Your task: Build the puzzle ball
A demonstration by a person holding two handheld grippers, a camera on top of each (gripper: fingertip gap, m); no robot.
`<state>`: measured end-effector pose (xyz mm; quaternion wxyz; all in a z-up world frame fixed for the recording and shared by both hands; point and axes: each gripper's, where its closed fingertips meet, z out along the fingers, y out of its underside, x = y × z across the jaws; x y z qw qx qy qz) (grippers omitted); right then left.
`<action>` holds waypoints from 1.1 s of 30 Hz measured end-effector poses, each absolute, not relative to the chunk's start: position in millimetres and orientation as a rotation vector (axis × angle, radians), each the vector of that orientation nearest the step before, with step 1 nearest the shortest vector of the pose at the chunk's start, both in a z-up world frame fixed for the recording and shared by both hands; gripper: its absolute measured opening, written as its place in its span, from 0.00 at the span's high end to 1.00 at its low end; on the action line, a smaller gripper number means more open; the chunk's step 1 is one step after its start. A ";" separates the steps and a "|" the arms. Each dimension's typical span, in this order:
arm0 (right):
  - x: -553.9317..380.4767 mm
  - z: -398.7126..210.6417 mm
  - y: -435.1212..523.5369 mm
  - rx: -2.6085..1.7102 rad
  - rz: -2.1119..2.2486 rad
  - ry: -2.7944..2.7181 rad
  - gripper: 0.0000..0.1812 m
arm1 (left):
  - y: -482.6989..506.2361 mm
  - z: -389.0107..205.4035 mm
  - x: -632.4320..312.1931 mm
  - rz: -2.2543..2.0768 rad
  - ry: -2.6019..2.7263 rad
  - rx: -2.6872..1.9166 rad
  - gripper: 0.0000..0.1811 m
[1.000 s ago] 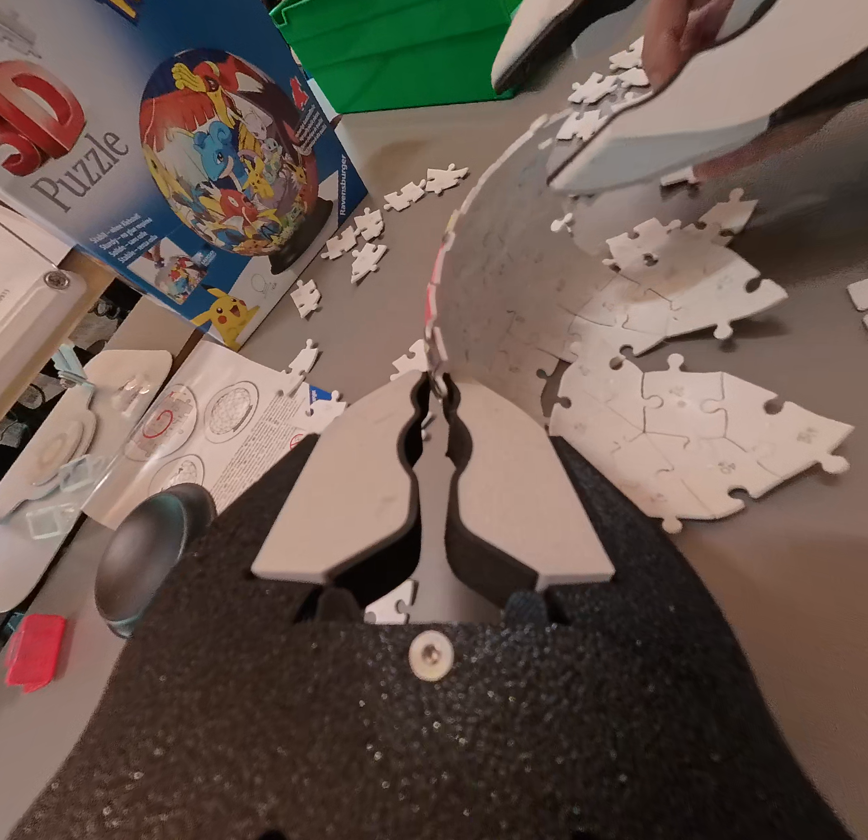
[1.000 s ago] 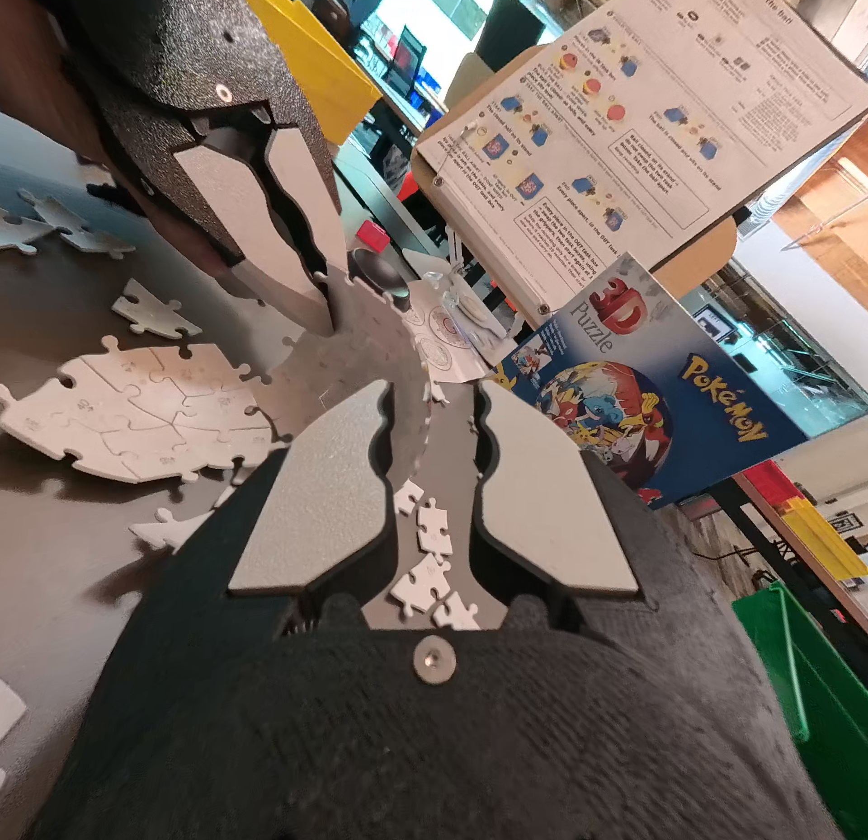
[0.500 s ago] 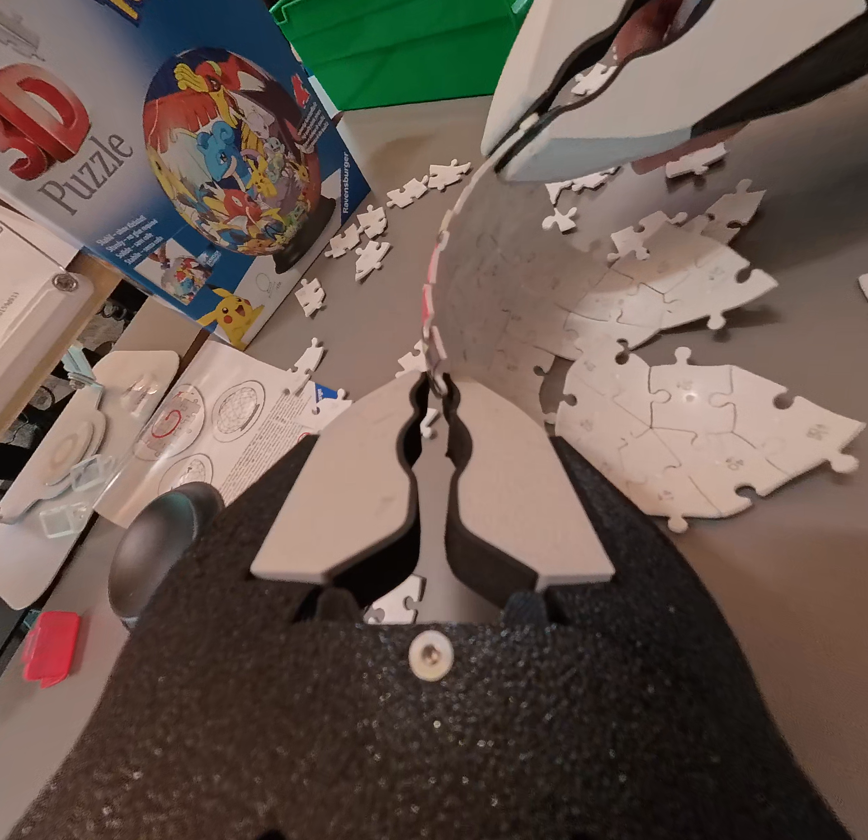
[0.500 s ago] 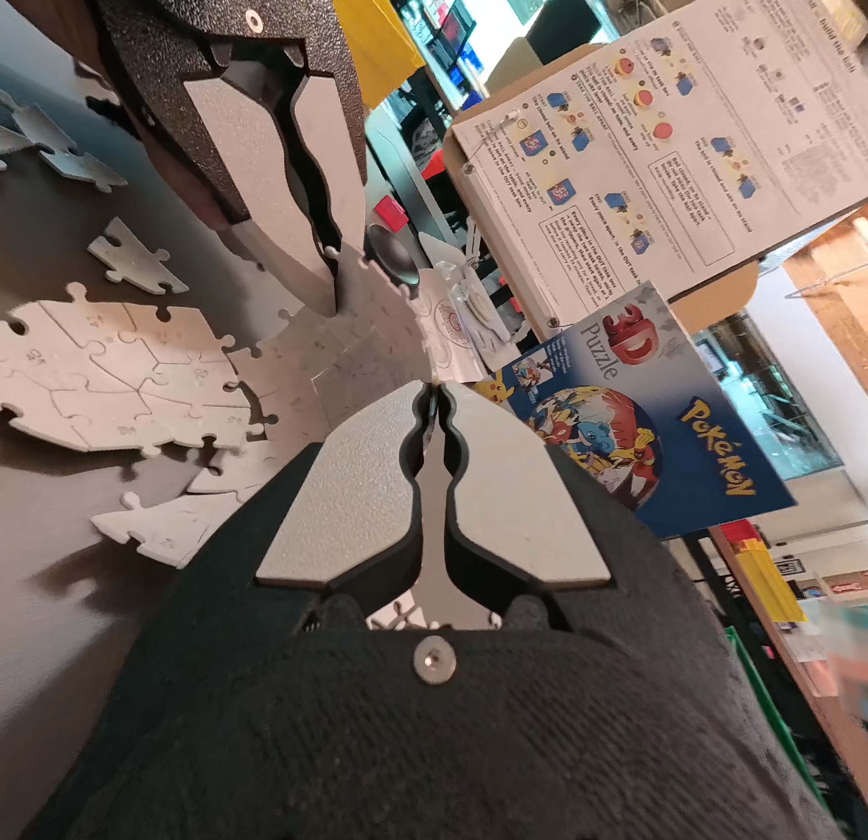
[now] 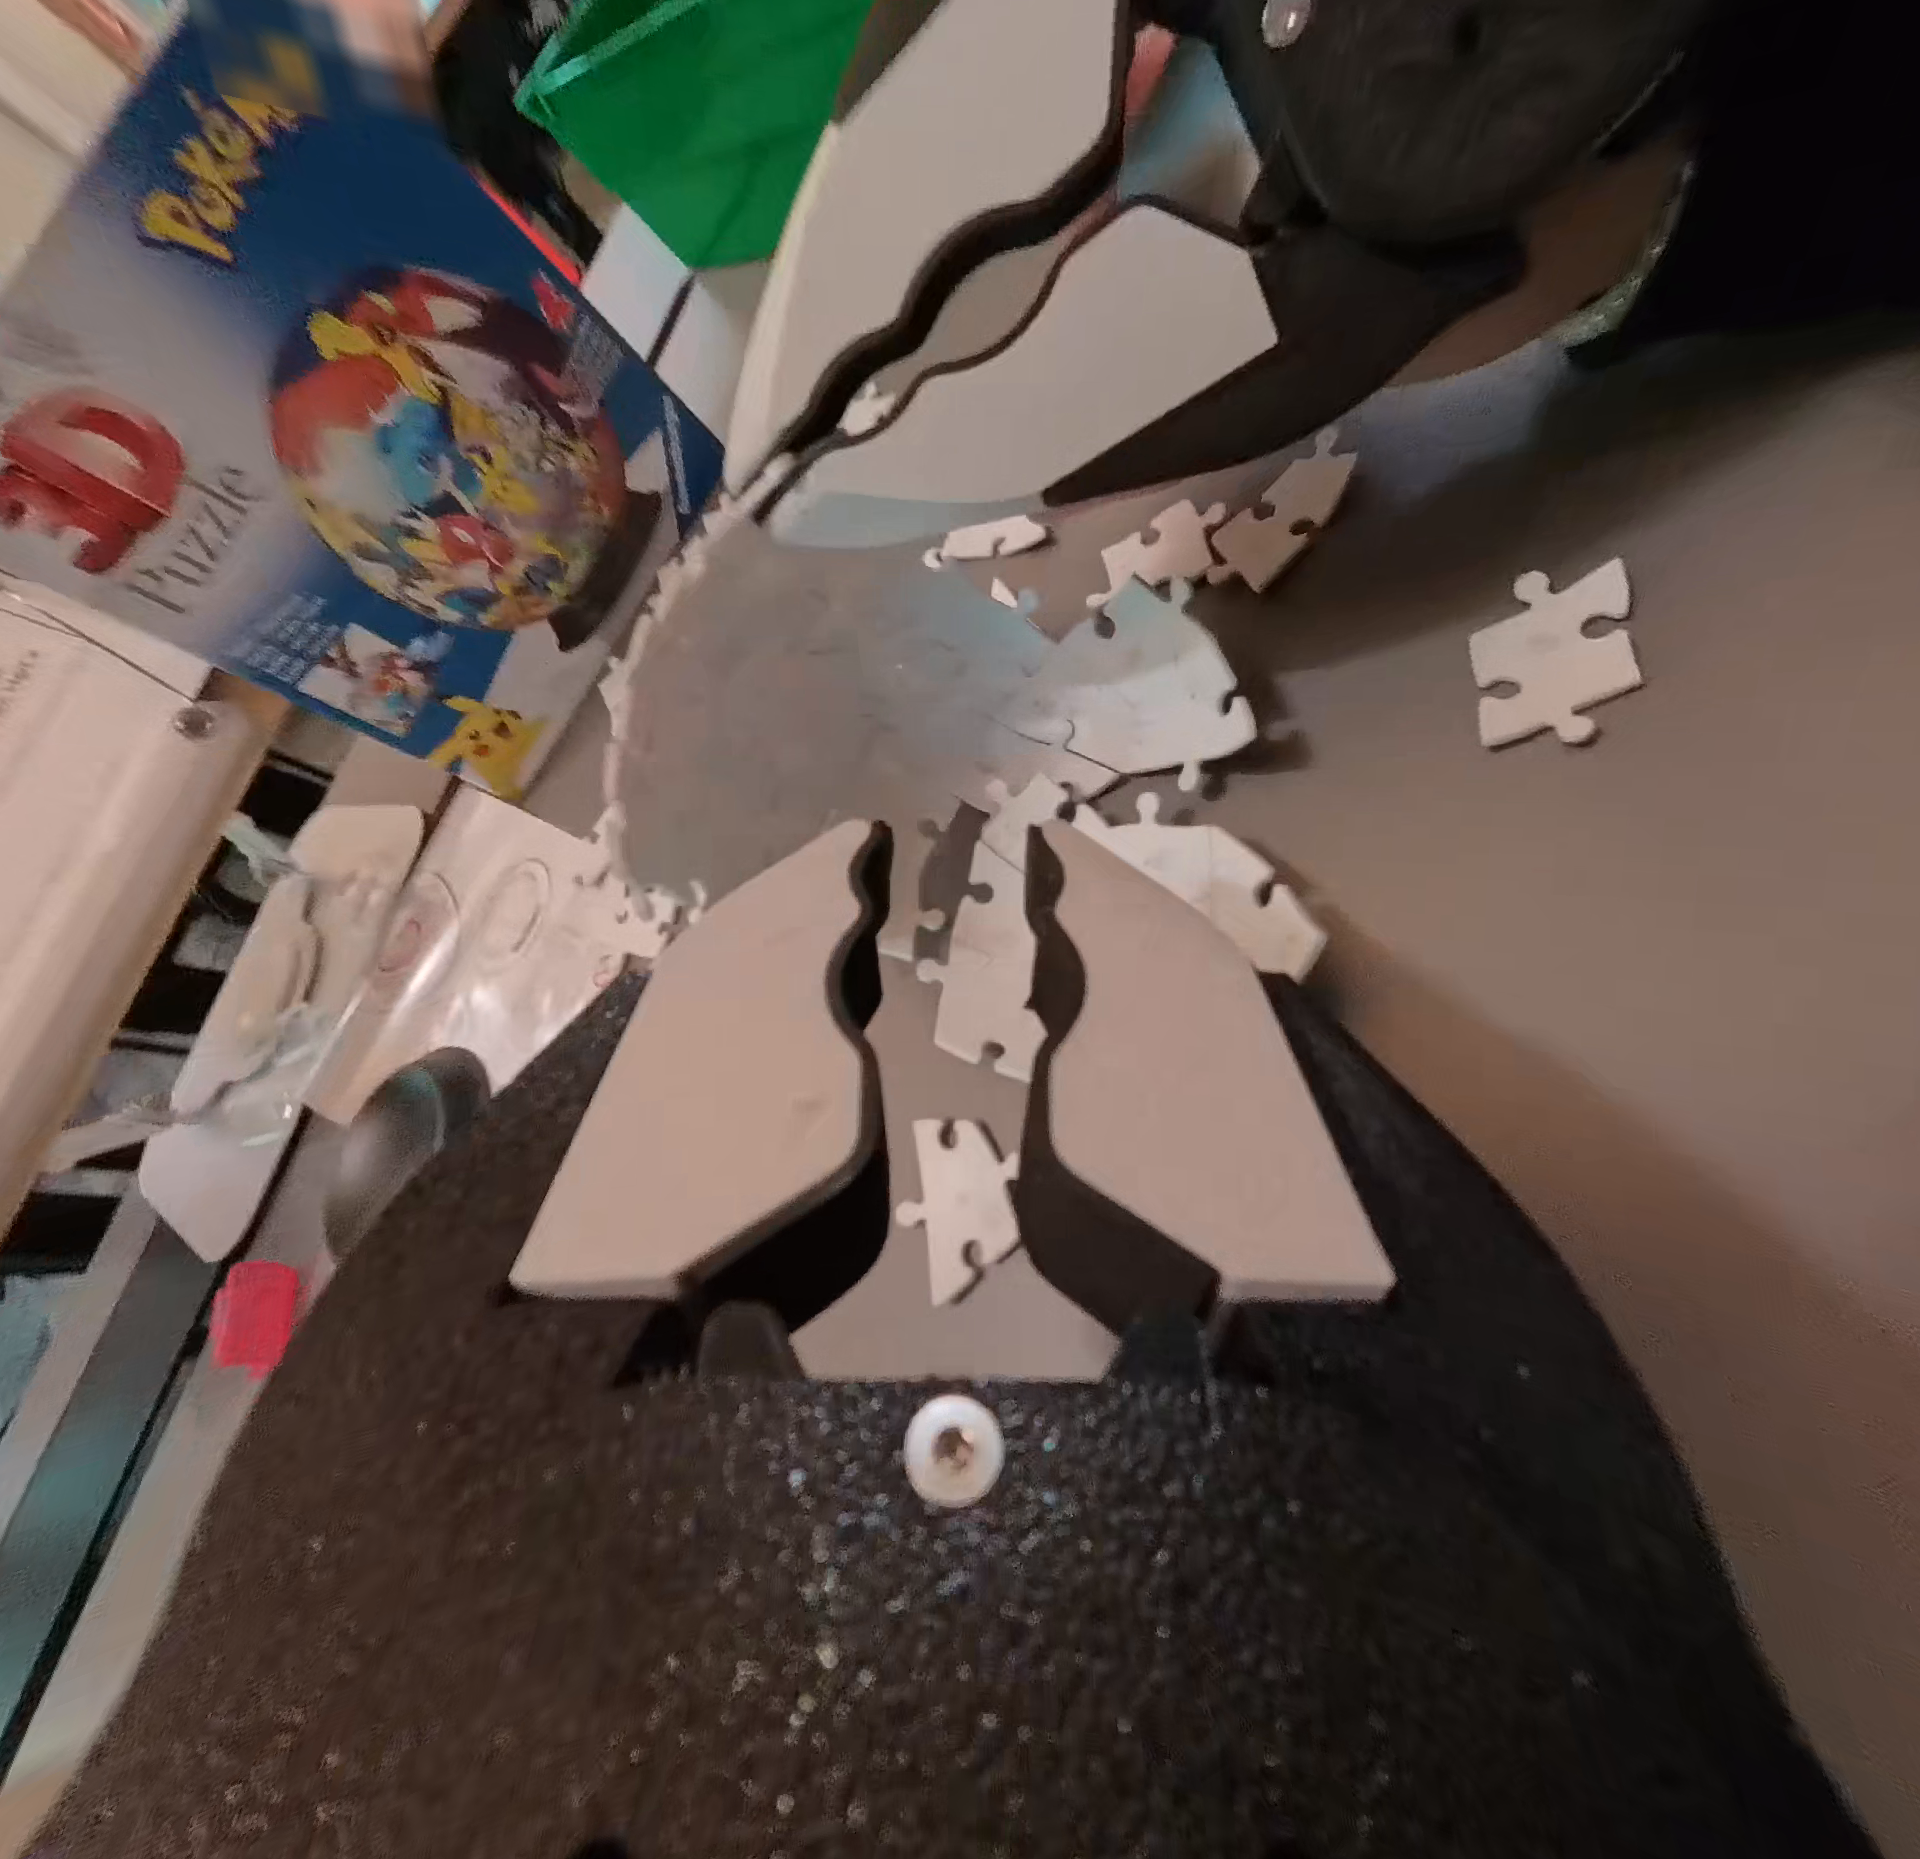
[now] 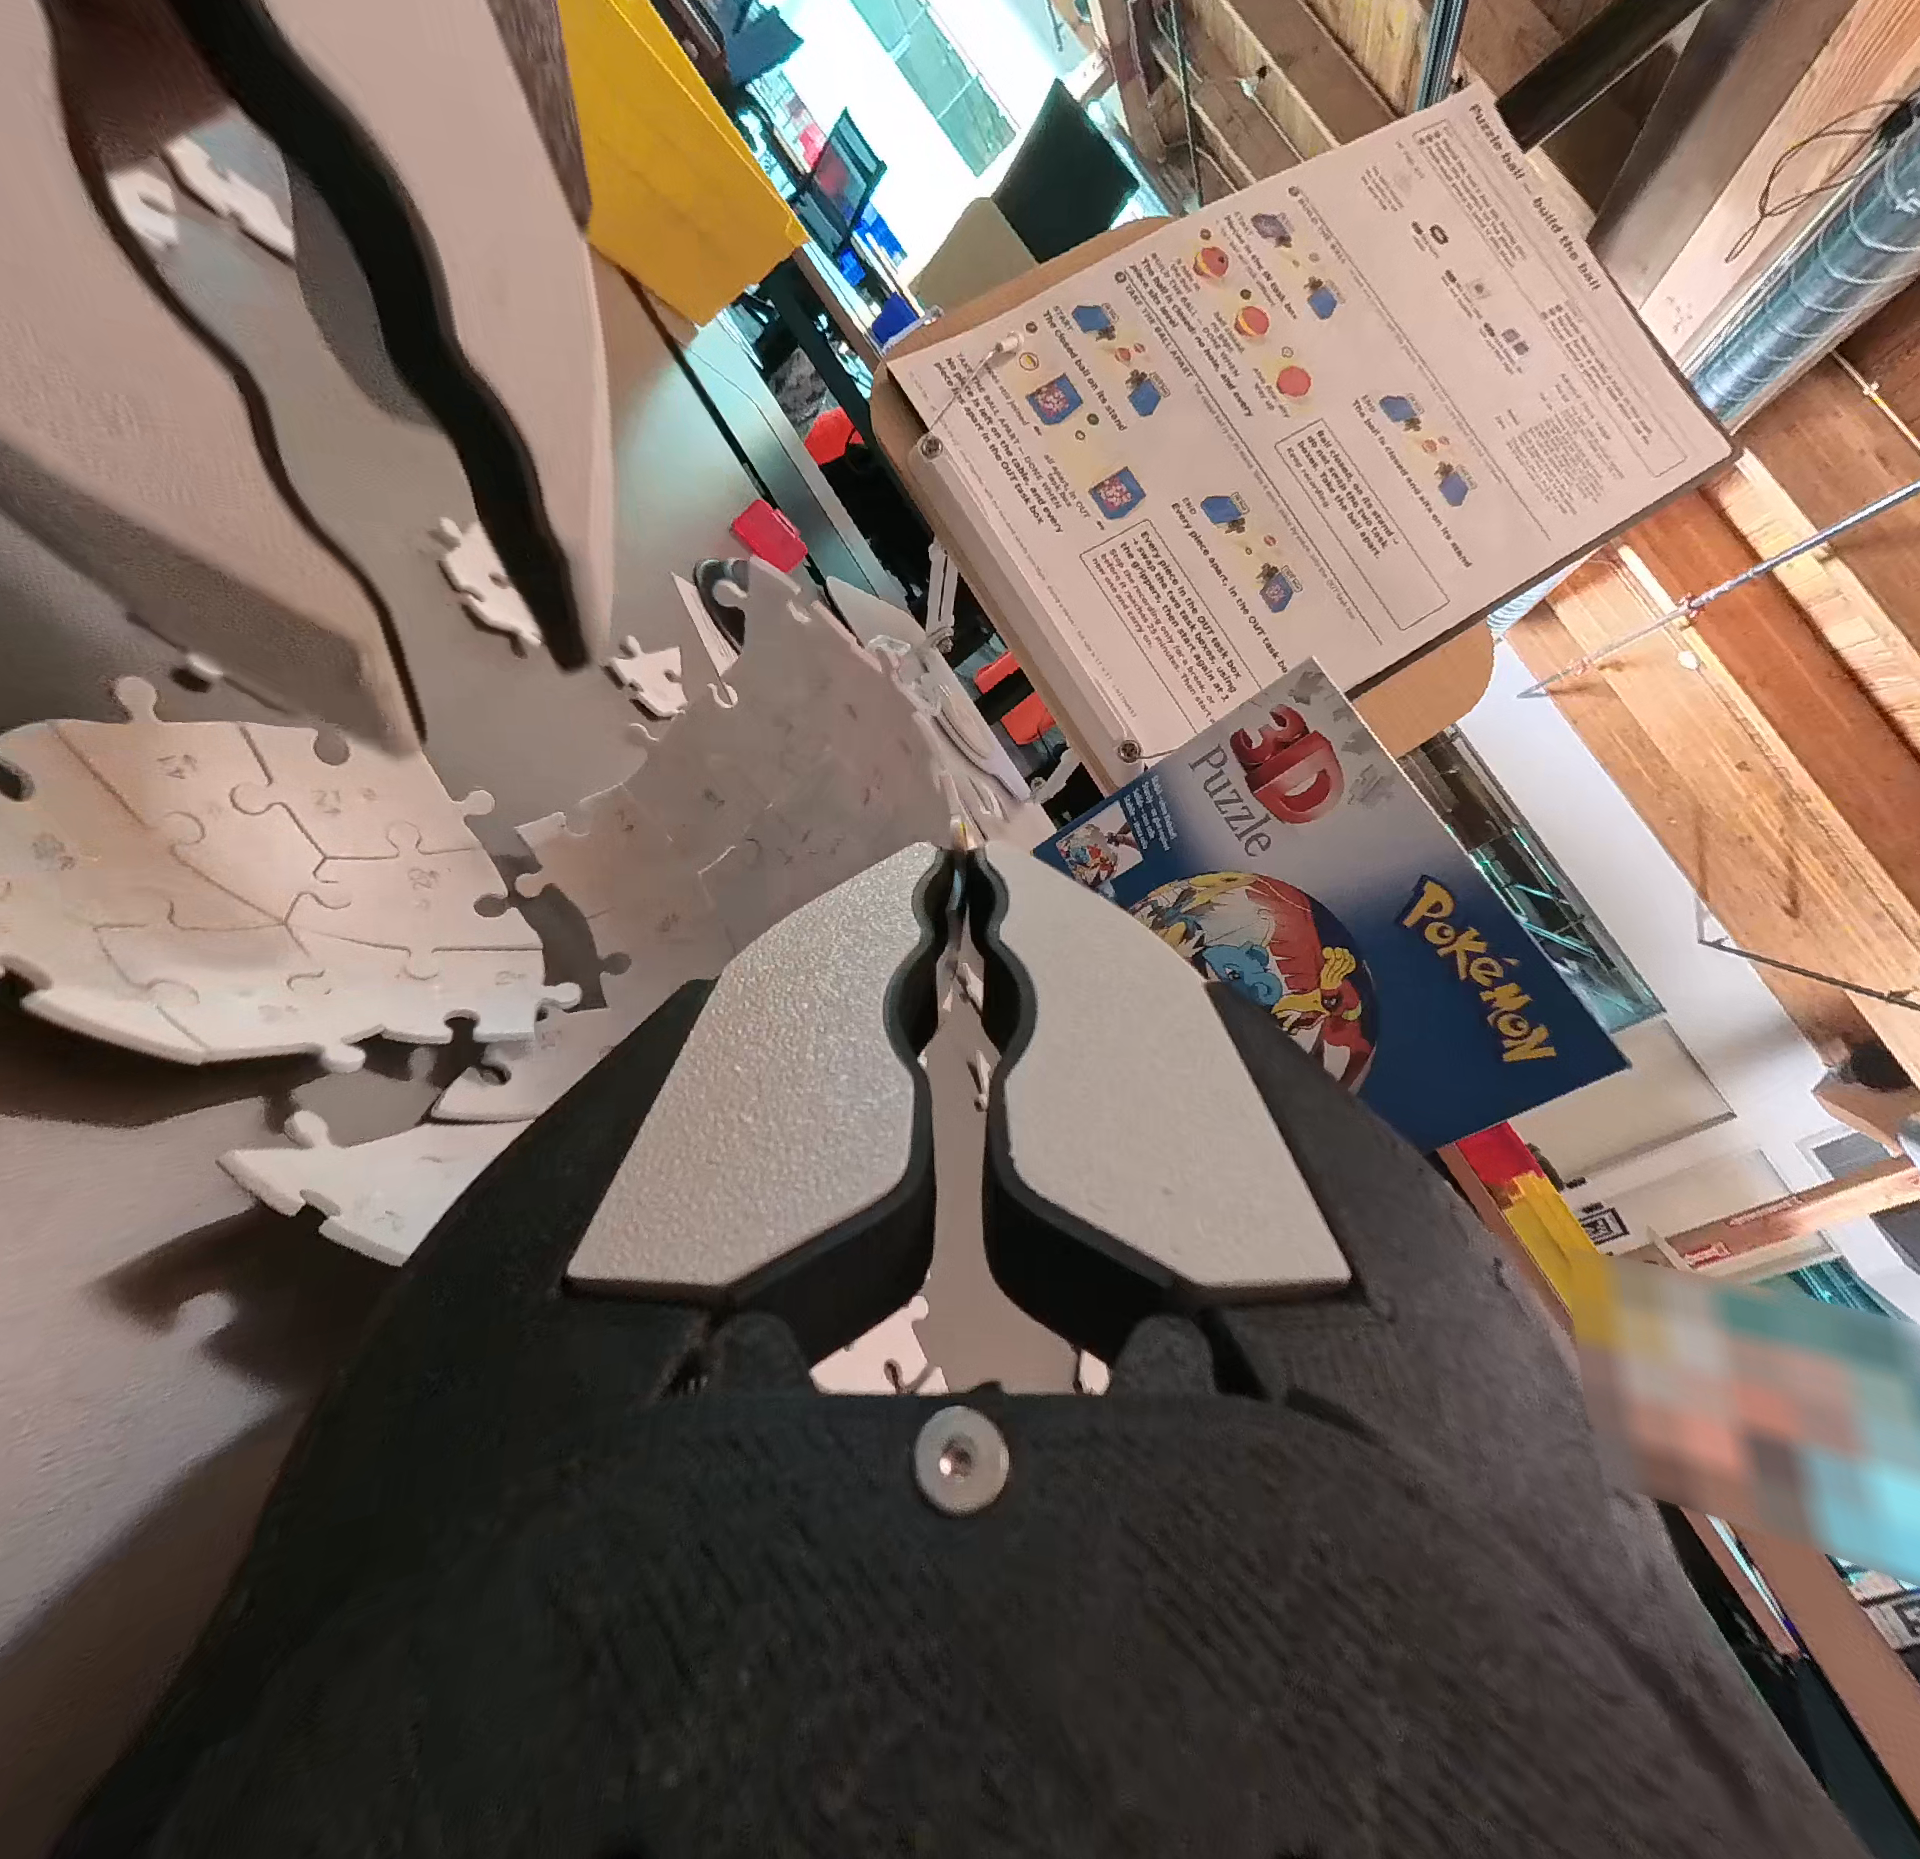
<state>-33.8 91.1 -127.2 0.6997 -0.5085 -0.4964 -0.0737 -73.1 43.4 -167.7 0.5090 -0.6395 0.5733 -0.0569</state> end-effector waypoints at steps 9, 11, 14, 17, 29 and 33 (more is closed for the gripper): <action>-38.4 -124.9 82.3 -1.099 -0.143 -1.116 0.99 | 51.9 -212.3 -68.8 -0.127 1.477 -1.810 0.93; -39.5 -124.9 81.3 -1.096 -0.138 -1.115 0.99 | 49.4 -215.5 -66.4 -0.127 1.491 -1.828 0.94; -40.1 -124.1 78.5 -1.091 -0.116 -1.108 0.99 | 52.1 -220.0 -67.4 -0.058 1.477 -1.858 0.96; -39.0 -124.1 77.7 -1.093 -0.096 -1.100 0.99 | 53.7 -220.8 -66.2 -0.052 1.447 -1.889 0.98; -36.3 -121.5 75.1 -1.099 -0.059 -1.068 0.98 | 60.4 -209.1 -64.3 0.001 1.335 -1.954 0.97; -38.3 -123.7 73.6 -1.111 -0.045 -1.071 0.99 | 57.7 -211.6 -54.9 -0.137 1.293 -1.964 0.98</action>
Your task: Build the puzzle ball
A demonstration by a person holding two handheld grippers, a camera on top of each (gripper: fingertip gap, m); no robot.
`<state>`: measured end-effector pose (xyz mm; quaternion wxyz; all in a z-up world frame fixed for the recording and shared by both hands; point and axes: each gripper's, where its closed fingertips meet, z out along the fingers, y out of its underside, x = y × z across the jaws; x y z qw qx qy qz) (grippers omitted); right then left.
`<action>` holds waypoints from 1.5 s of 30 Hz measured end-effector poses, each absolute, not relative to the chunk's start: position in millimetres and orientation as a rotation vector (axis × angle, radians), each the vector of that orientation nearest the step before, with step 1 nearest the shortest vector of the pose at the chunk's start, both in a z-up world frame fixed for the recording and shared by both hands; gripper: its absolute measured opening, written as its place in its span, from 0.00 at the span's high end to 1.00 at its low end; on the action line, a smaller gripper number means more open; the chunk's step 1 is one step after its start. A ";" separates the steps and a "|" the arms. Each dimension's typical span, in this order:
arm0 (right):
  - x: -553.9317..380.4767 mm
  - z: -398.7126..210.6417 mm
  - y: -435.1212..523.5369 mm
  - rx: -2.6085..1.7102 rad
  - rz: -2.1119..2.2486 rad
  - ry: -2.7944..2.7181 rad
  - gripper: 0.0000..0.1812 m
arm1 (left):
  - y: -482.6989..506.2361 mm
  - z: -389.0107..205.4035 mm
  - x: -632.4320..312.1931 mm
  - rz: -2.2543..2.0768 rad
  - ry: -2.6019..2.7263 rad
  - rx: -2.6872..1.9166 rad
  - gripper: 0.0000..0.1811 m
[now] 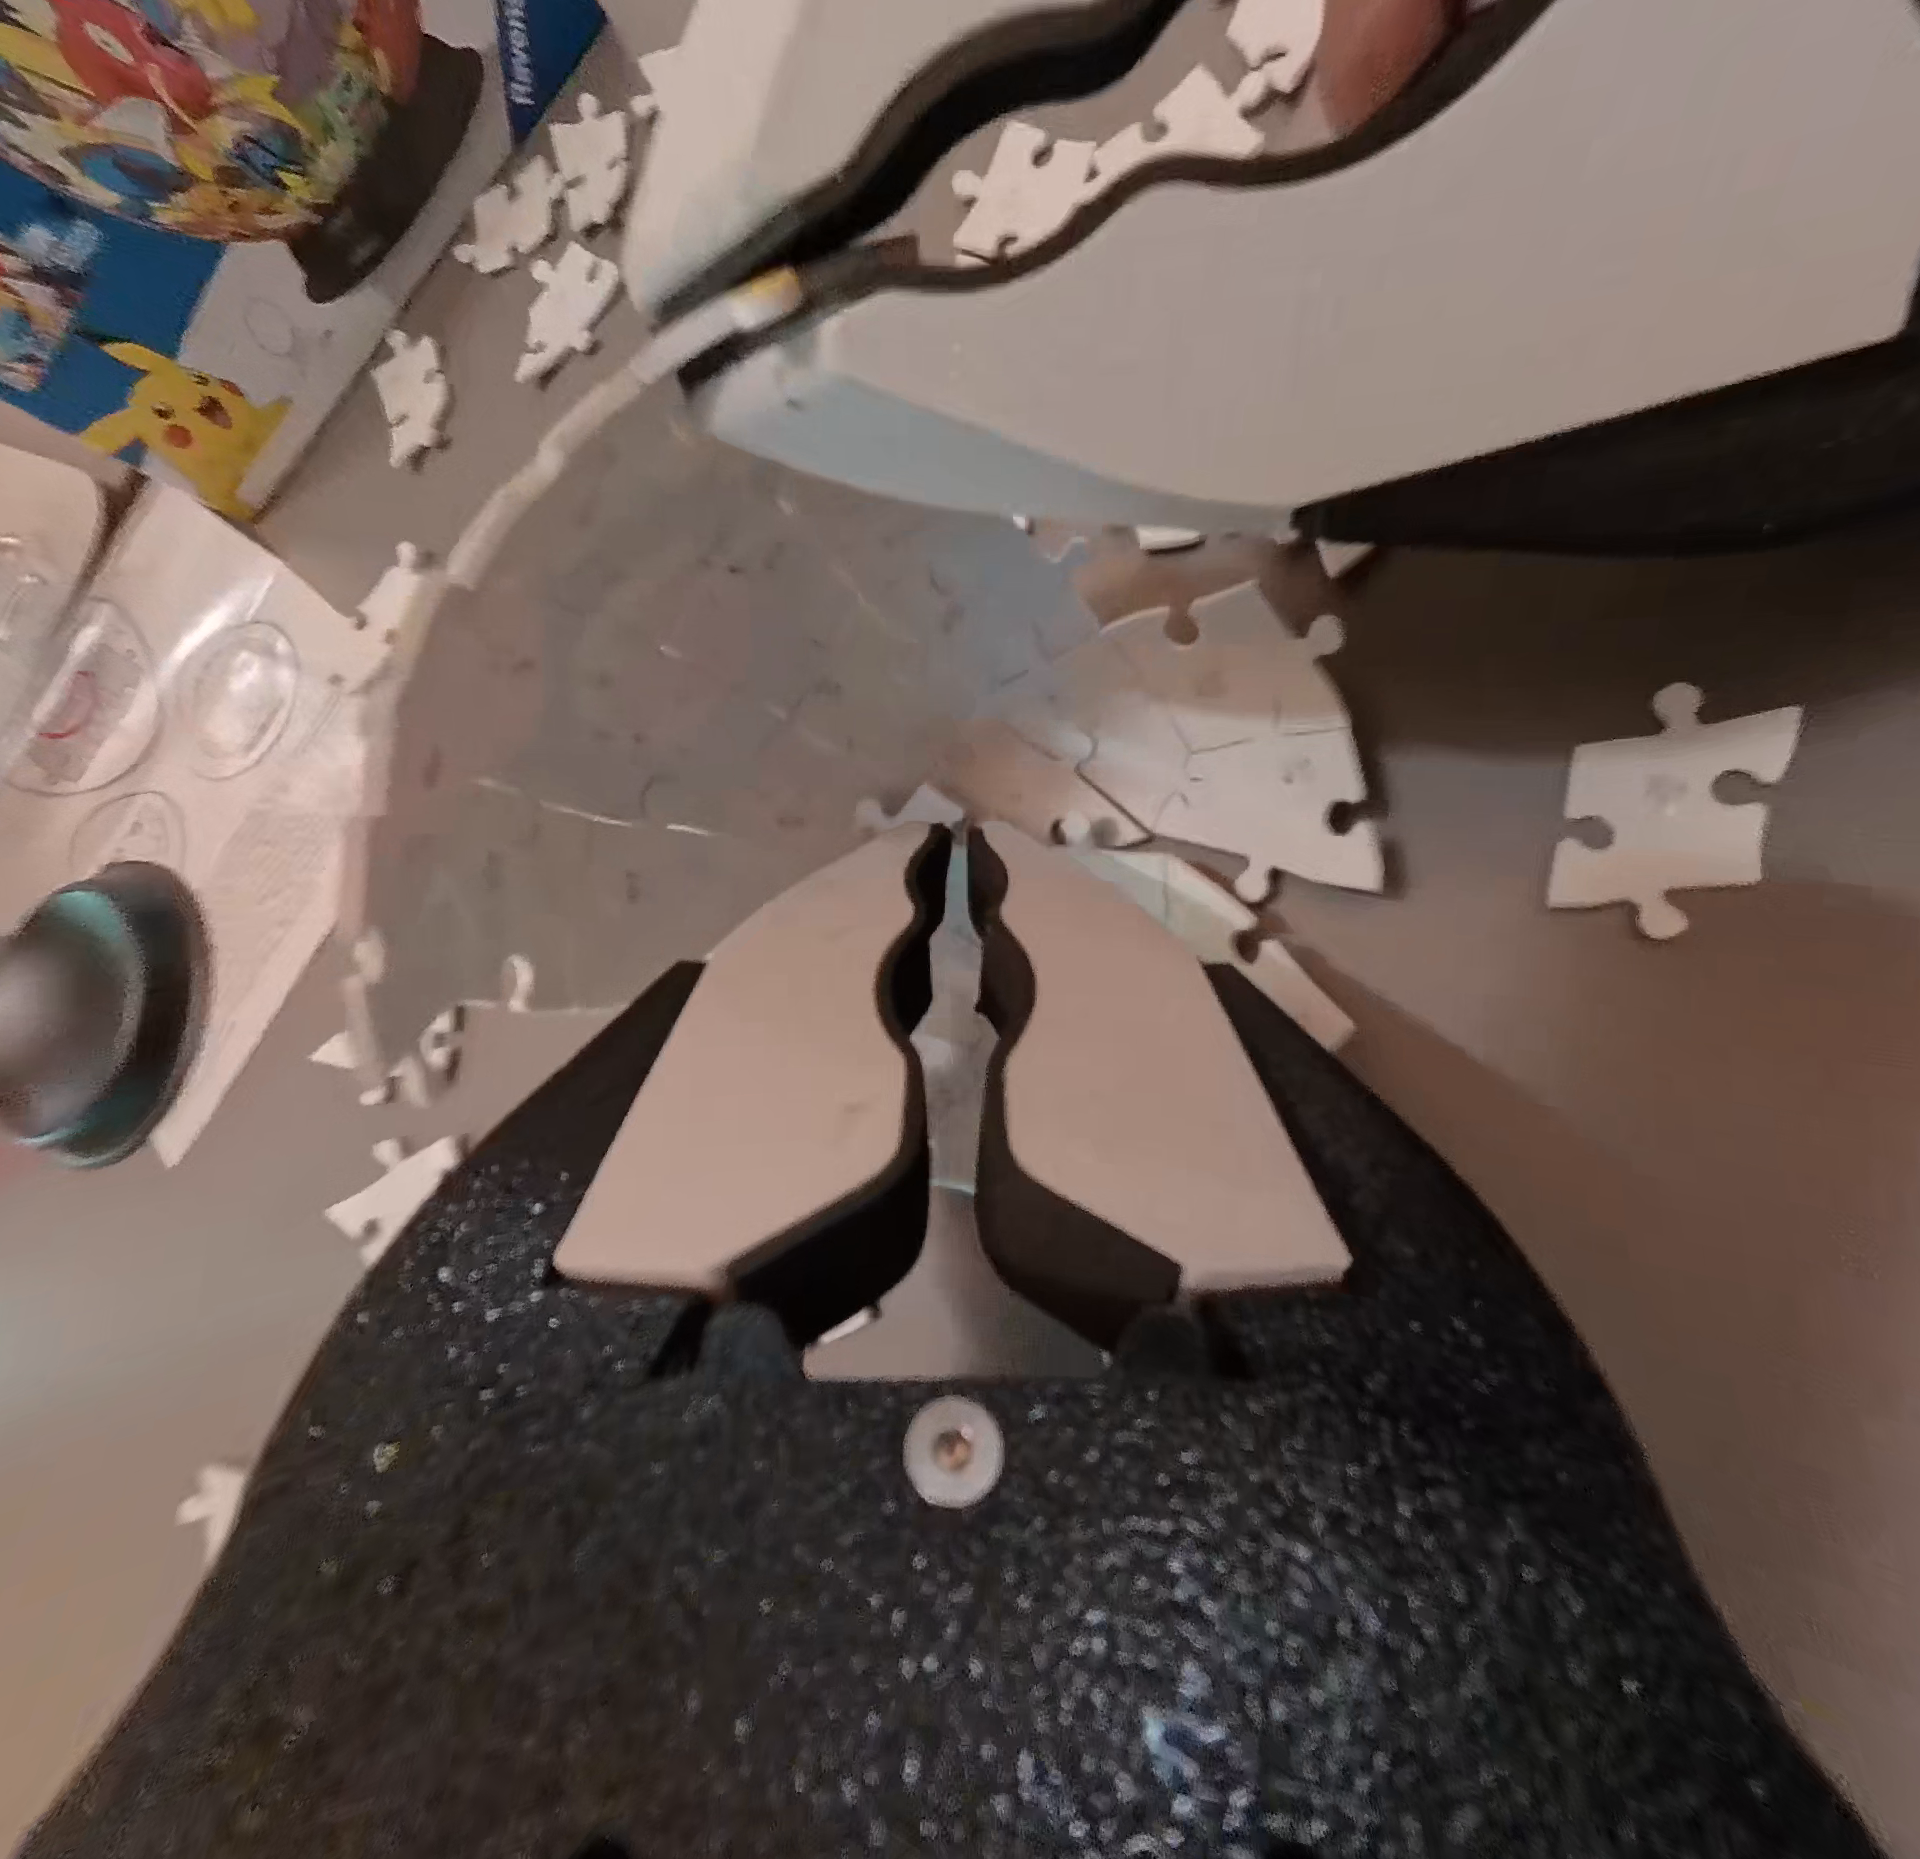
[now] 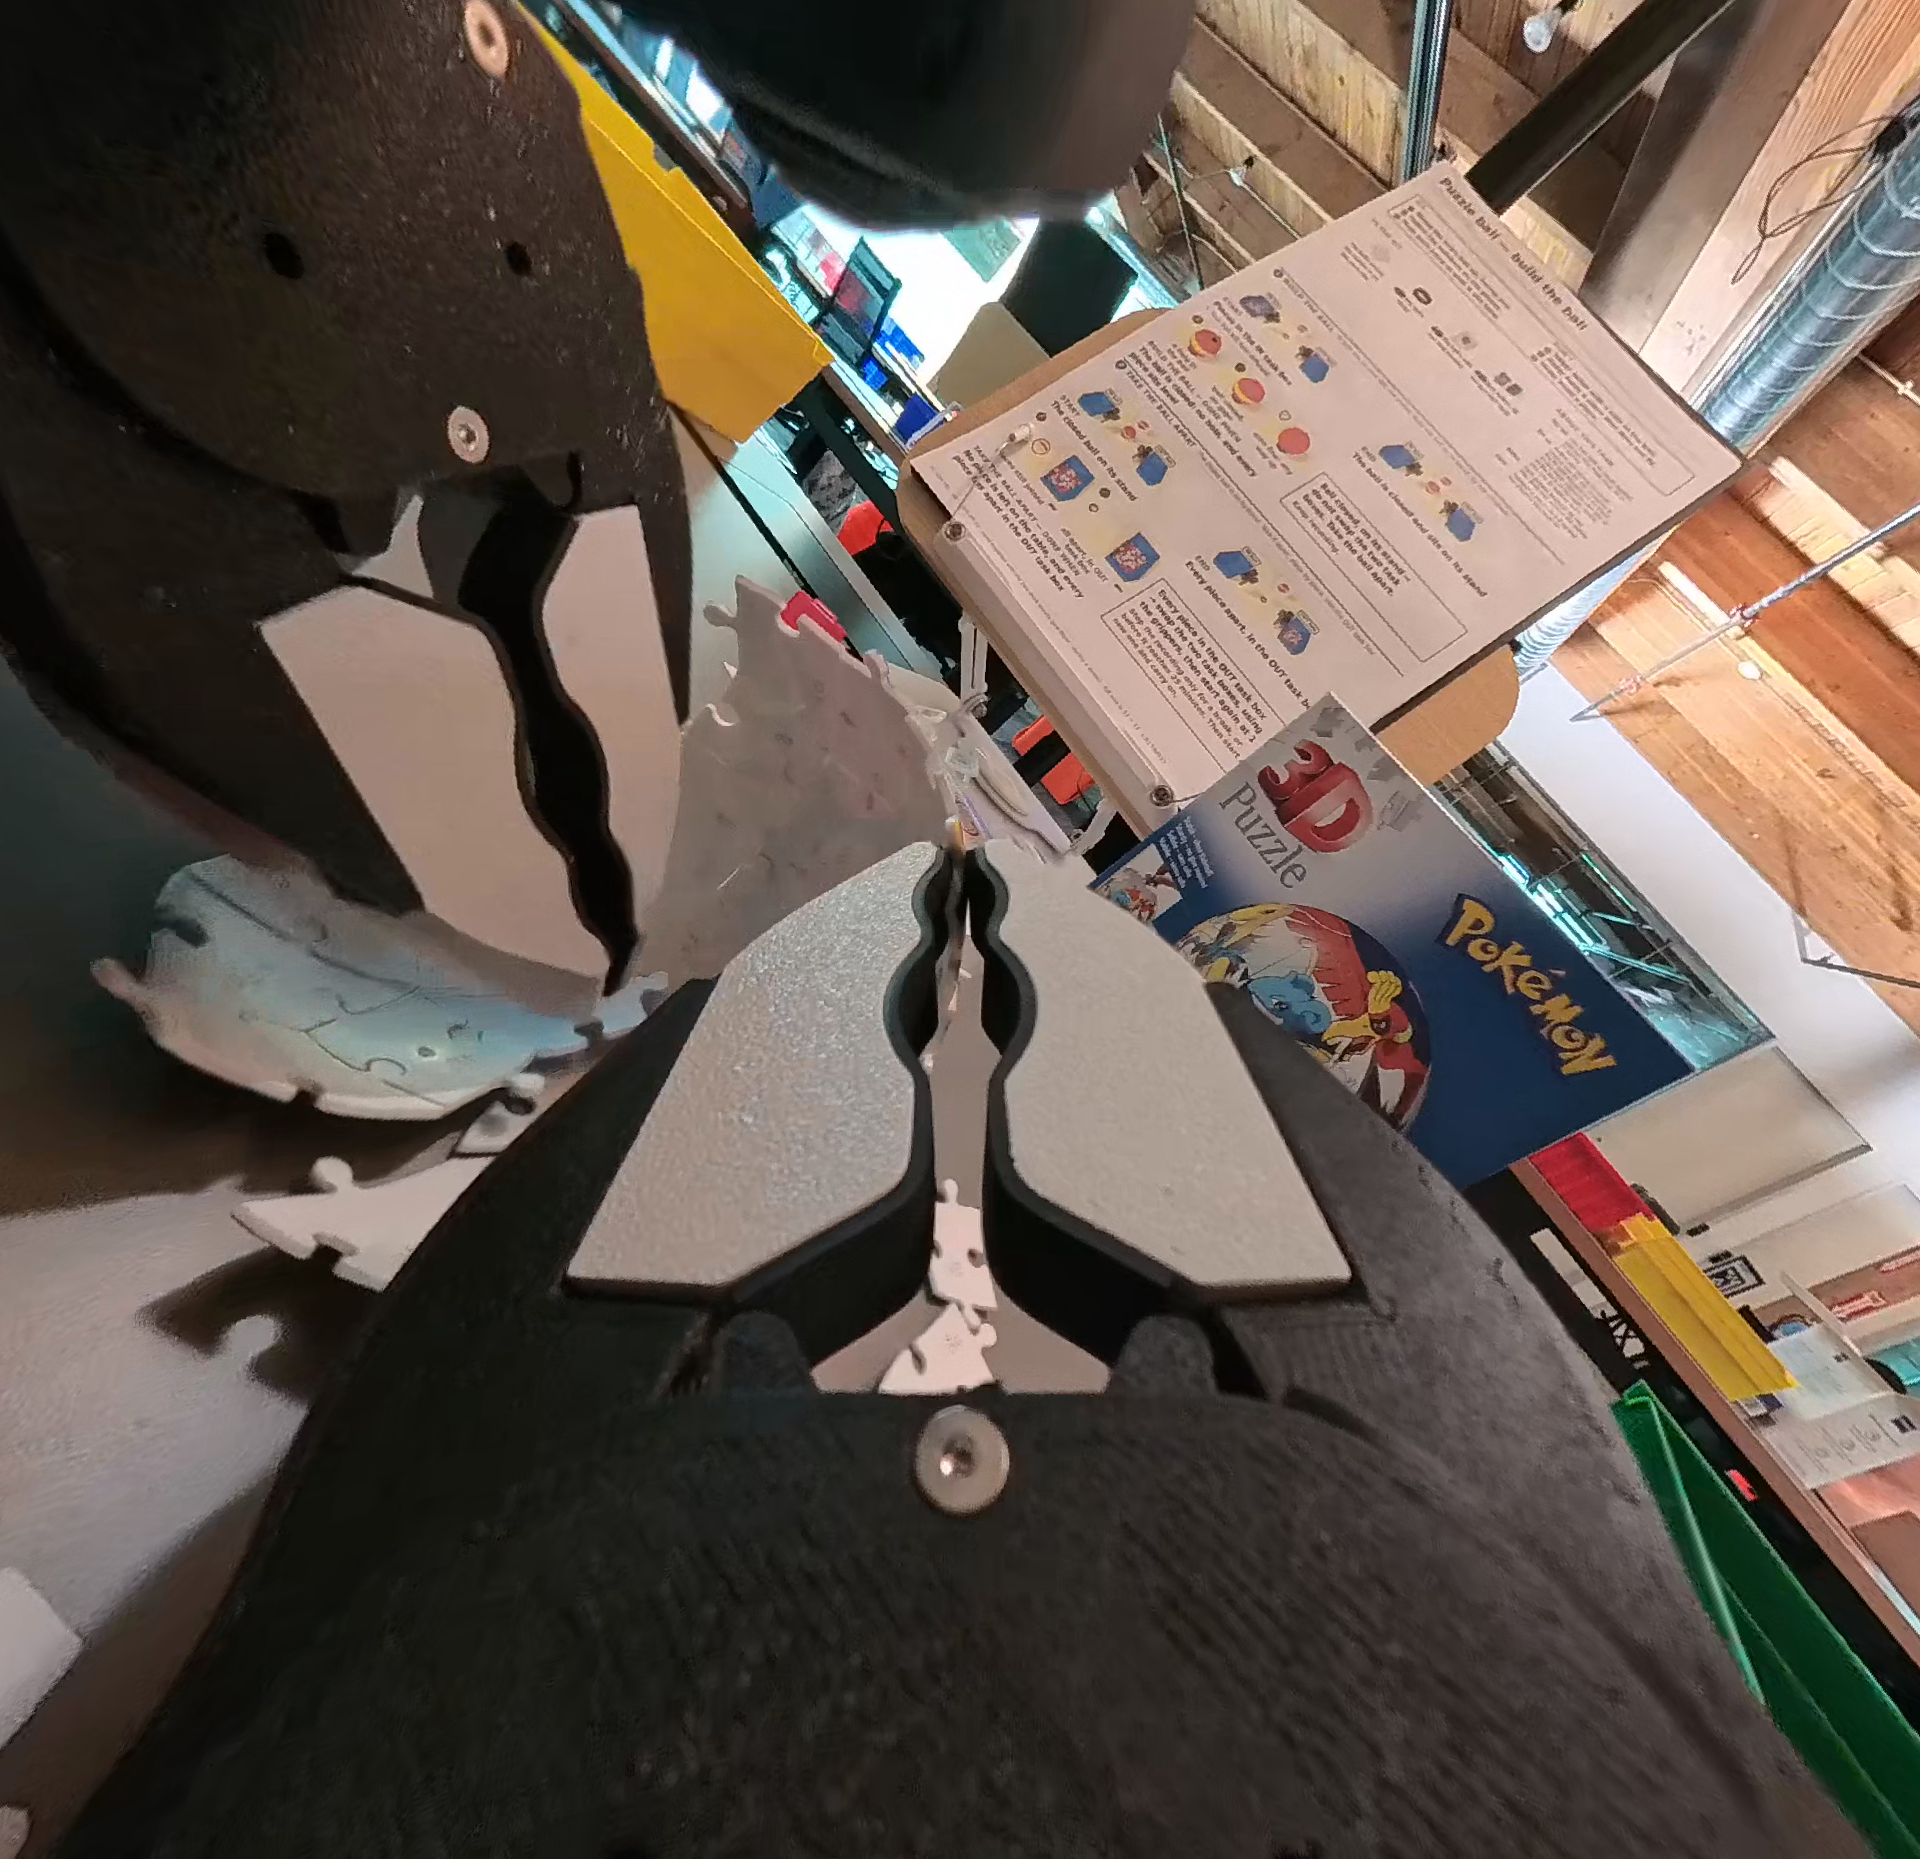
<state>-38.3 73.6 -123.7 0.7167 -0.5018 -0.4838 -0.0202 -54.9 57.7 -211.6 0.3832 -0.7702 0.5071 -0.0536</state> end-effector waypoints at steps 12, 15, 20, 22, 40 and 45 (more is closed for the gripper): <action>-38.6 -120.3 69.8 -1.101 -0.063 -1.056 0.99 | 64.6 -216.6 -59.5 -0.128 1.171 -2.070 0.98; -40.0 -119.0 68.9 -1.091 -0.065 -1.059 0.99 | 67.3 -216.1 -59.4 -0.118 1.155 -2.067 0.97; -43.4 -118.3 69.0 -1.083 -0.066 -1.064 0.98 | 71.6 -216.1 -60.9 -0.104 1.085 -2.096 0.97; -44.7 -118.0 68.7 -1.080 -0.067 -1.066 0.98 | 71.6 -216.7 -61.0 -0.096 1.066 -2.121 0.98; -40.6 -129.0 95.4 -1.206 0.036 -1.090 0.98 | 81.5 -221.6 -62.2 -0.150 1.026 -2.317 0.97; -38.7 -131.1 100.9 -1.224 0.049 -1.108 0.98 | 84.2 -220.7 -62.1 -0.156 1.111 -2.382 0.99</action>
